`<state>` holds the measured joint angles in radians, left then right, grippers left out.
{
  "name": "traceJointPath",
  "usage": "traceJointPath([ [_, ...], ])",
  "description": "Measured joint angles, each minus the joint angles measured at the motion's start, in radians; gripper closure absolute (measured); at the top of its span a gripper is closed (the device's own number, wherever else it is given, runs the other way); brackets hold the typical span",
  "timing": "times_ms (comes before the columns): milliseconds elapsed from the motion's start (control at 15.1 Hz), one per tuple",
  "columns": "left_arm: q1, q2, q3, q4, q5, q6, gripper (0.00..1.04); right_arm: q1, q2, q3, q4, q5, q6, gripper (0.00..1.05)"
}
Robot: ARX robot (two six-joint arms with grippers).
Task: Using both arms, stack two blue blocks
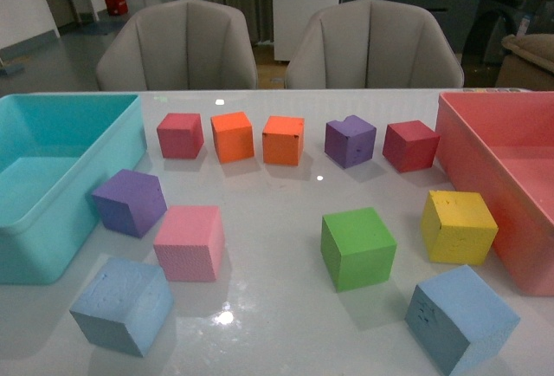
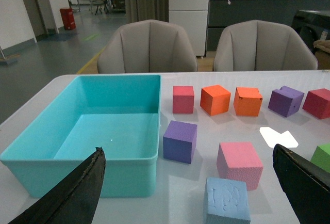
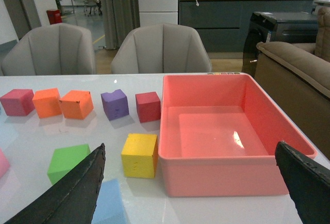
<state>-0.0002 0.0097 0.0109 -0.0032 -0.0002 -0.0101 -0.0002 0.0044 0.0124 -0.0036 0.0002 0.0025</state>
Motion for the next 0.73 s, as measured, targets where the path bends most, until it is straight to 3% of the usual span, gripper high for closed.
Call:
traceJointPath([
  [730,0.0,0.0,0.0,0.0,0.0,0.0,0.07,0.0,0.0,0.0,0.0,0.0,0.0,0.06],
])
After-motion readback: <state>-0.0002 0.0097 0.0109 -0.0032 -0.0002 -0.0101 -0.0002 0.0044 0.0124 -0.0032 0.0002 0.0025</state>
